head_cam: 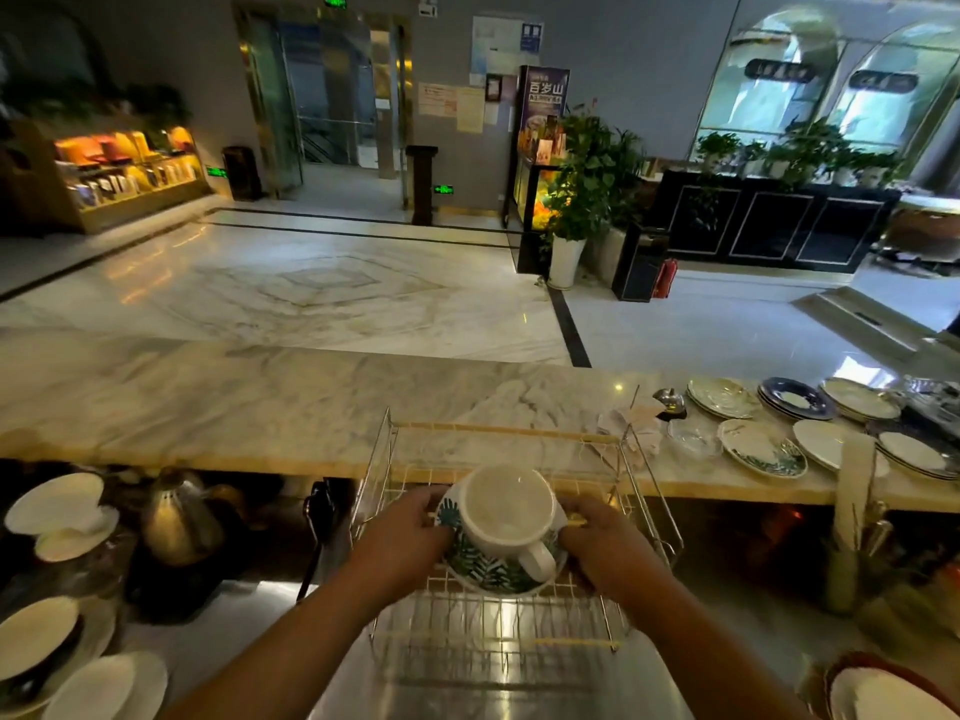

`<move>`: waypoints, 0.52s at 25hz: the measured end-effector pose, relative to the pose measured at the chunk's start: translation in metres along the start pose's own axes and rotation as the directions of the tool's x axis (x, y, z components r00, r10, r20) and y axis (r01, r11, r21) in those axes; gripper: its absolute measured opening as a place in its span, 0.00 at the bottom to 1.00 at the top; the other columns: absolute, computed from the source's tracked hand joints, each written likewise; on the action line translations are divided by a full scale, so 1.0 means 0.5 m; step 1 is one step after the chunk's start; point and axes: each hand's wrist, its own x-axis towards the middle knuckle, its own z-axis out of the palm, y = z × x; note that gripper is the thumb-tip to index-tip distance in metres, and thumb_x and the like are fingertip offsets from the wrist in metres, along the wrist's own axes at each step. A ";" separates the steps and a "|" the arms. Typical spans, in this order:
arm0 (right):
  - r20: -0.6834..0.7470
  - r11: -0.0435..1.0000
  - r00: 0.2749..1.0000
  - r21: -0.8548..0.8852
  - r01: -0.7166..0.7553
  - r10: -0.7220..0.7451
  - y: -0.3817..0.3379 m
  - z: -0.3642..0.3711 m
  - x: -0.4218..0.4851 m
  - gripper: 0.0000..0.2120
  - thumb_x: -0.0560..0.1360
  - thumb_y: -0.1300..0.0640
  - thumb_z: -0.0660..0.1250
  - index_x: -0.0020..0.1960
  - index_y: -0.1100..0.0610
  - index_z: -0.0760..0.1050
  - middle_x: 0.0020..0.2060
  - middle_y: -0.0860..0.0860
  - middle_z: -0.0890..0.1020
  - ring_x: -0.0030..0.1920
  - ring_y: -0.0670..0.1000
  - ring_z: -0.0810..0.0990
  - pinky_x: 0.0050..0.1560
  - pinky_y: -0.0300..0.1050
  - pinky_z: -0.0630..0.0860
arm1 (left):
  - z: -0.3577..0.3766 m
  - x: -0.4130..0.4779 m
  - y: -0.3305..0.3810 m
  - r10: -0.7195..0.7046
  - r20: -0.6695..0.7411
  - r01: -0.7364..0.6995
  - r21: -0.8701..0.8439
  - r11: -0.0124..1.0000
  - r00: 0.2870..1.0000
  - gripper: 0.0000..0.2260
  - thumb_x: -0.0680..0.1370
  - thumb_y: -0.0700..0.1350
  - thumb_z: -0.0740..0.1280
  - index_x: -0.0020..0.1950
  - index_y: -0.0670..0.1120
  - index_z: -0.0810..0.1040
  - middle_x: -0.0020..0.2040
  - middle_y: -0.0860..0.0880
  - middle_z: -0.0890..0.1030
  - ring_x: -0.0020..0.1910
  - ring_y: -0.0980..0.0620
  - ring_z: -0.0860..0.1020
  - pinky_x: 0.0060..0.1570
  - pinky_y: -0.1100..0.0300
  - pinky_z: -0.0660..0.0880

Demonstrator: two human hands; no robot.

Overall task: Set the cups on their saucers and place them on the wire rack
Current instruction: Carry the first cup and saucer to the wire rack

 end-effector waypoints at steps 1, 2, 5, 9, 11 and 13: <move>-0.003 1.000 1.000 0.003 0.012 -0.012 -0.002 -0.009 0.015 0.12 0.79 0.60 0.67 0.59 0.46 0.76 0.38 0.54 0.86 0.26 0.44 0.81 0.25 0.37 0.75 | 0.008 0.012 0.004 -0.009 -0.023 0.010 0.020 1.000 1.000 0.20 0.75 0.45 0.73 0.62 0.64 0.77 0.45 0.57 0.83 0.35 0.61 0.83 0.31 0.64 0.76; -0.007 1.000 1.000 0.003 0.023 -0.023 -0.003 -0.020 0.031 0.12 0.79 0.60 0.67 0.57 0.45 0.76 0.36 0.53 0.86 0.26 0.44 0.81 0.25 0.37 0.75 | 0.017 0.027 0.007 -0.015 -0.049 0.018 0.050 0.999 0.999 0.18 0.75 0.48 0.73 0.59 0.67 0.75 0.42 0.56 0.84 0.34 0.59 0.83 0.32 0.60 0.76; -0.022 0.999 0.999 -0.037 0.026 -0.026 -0.002 -0.038 0.079 0.13 0.78 0.60 0.68 0.53 0.42 0.76 0.36 0.52 0.86 0.25 0.44 0.82 0.25 0.36 0.74 | 0.036 0.068 0.014 -0.026 -0.080 0.030 0.058 0.998 0.996 0.18 0.75 0.50 0.71 0.61 0.67 0.75 0.38 0.56 0.84 0.34 0.58 0.83 0.37 0.56 0.77; -0.005 1.000 1.000 -0.019 -0.008 0.008 0.000 -0.048 0.129 0.13 0.78 0.61 0.68 0.56 0.44 0.77 0.38 0.55 0.86 0.24 0.45 0.79 0.24 0.39 0.74 | 0.047 0.115 0.009 -0.046 -0.083 0.048 0.027 0.998 0.995 0.24 0.77 0.43 0.71 0.72 0.55 0.73 0.44 0.54 0.81 0.42 0.55 0.82 0.37 0.57 0.77; 0.010 1.000 1.000 -0.015 -0.009 0.009 -0.001 -0.047 0.150 0.13 0.78 0.61 0.68 0.57 0.45 0.77 0.39 0.55 0.86 0.24 0.44 0.80 0.23 0.39 0.74 | 0.050 0.136 0.004 -0.059 -0.088 0.063 0.039 0.997 0.994 0.24 0.78 0.42 0.70 0.73 0.54 0.73 0.45 0.52 0.81 0.44 0.53 0.83 0.40 0.56 0.79; 0.019 1.000 1.000 -0.007 -0.017 0.017 -0.003 -0.045 0.169 0.13 0.78 0.62 0.67 0.58 0.46 0.77 0.41 0.55 0.86 0.25 0.44 0.81 0.23 0.37 0.74 | 0.050 0.155 0.000 -0.065 -0.090 0.070 0.060 0.996 0.994 0.24 0.78 0.42 0.70 0.74 0.54 0.72 0.46 0.51 0.81 0.45 0.53 0.82 0.40 0.57 0.78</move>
